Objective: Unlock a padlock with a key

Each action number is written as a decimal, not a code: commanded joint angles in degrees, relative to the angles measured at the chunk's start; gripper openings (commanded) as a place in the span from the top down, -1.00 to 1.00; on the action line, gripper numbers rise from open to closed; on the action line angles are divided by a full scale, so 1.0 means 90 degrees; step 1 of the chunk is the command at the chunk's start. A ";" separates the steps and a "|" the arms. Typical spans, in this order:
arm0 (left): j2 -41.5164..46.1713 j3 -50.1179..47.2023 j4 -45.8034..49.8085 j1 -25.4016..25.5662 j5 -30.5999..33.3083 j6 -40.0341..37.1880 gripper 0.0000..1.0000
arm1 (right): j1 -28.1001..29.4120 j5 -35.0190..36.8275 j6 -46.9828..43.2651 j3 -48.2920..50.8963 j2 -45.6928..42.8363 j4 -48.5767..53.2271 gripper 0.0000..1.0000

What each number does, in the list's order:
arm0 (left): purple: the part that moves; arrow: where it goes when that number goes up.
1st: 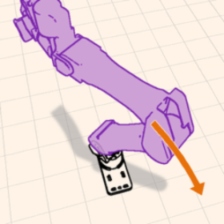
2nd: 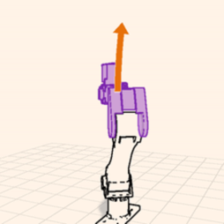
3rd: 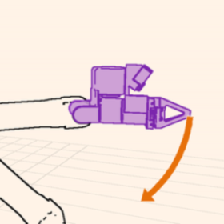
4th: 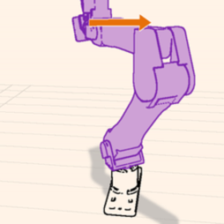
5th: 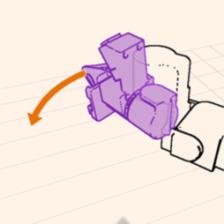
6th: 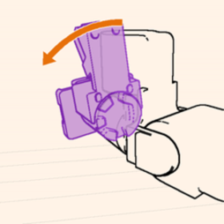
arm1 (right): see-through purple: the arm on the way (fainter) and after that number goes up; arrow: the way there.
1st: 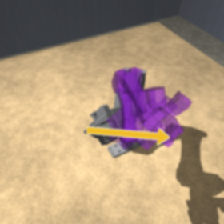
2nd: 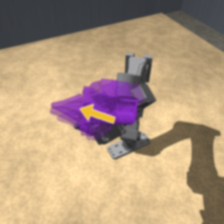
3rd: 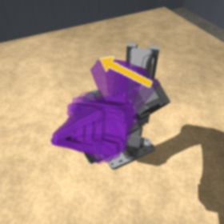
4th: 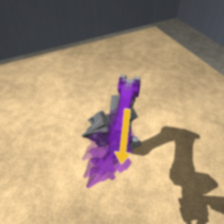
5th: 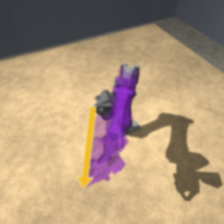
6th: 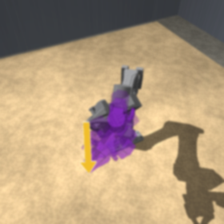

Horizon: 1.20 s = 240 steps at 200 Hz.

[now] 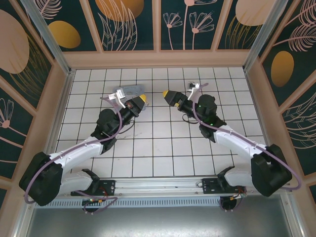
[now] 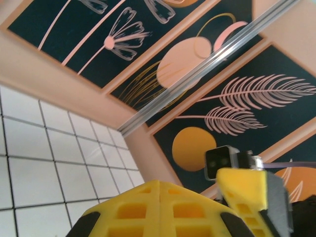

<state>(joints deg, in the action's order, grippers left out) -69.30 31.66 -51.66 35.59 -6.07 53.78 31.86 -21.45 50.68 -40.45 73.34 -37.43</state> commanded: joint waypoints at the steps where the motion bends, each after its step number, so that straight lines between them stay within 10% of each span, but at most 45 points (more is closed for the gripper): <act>1: 0.0122 -0.0140 -0.0940 0.0010 0.0134 -0.0276 1.00 | -0.0018 -0.1053 0.0991 0.0080 0.0337 -0.1686 -0.77; 89: -0.0315 -0.0383 -0.2000 0.0015 0.0293 0.0570 1.00 | 0.0406 -0.1030 0.1718 0.0092 0.1088 -0.3322 -0.19; 240: -0.0406 -0.0441 -0.2026 0.0012 0.0241 0.0569 1.00 | 0.0970 -0.0812 0.1801 -0.0376 0.1696 -0.3494 0.02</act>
<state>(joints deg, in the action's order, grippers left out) -72.71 28.36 -67.11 35.59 -3.92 58.78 39.99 -29.43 66.61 -41.78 87.96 -64.77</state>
